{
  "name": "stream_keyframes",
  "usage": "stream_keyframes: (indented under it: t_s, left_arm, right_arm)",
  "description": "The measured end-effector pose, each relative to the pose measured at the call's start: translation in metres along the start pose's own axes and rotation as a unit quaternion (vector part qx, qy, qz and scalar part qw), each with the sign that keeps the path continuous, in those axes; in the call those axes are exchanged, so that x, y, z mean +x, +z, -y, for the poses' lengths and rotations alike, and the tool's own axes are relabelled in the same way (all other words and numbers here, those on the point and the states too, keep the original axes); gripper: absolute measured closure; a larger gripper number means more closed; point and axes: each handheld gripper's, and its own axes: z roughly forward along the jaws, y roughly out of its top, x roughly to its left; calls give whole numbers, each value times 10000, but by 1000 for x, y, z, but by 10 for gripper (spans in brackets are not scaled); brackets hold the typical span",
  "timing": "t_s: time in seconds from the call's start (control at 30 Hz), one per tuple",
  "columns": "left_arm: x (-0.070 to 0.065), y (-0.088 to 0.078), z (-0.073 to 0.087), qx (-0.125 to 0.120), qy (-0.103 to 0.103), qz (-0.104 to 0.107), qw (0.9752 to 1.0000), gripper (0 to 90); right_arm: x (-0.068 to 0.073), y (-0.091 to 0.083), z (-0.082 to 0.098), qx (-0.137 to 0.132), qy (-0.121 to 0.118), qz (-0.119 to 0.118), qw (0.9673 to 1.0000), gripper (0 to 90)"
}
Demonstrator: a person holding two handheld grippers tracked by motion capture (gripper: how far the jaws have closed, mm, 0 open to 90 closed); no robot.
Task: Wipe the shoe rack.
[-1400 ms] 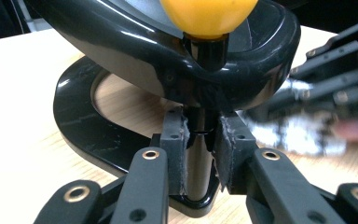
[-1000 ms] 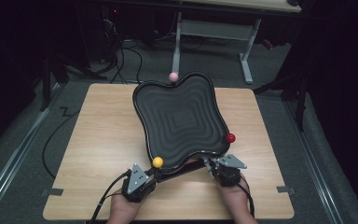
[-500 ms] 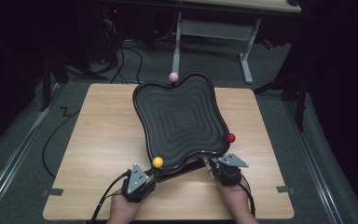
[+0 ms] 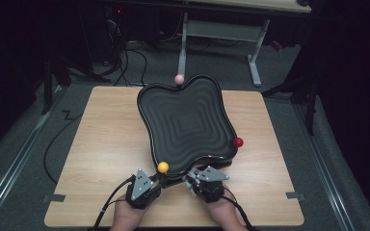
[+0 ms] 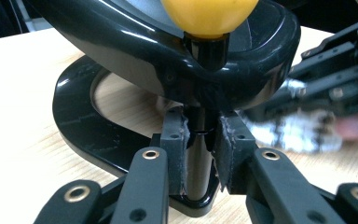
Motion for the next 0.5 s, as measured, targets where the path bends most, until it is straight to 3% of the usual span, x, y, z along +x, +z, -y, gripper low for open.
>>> stream_keyframes:
  t_s: [0.13, 0.27, 0.37, 0.5]
  left_arm:
    - [0, 0, 0, -17, -3, -10, 10000, 745]
    - [0, 0, 1, -21, -9, -20, 10000, 745]
    - [0, 0, 1, -20, -11, -19, 10000, 745]
    - [1, 0, 0, -6, 28, 3, 10000, 745]
  right_arm:
    - [22, 8, -6, 49, -67, -436, 9990, 786]
    - [39, 14, -8, 92, -198, -676, 9975, 787]
    - [43, 16, -9, 99, -331, -657, 9972, 788]
    - [37, 13, -8, 101, -319, -496, 9982, 788]
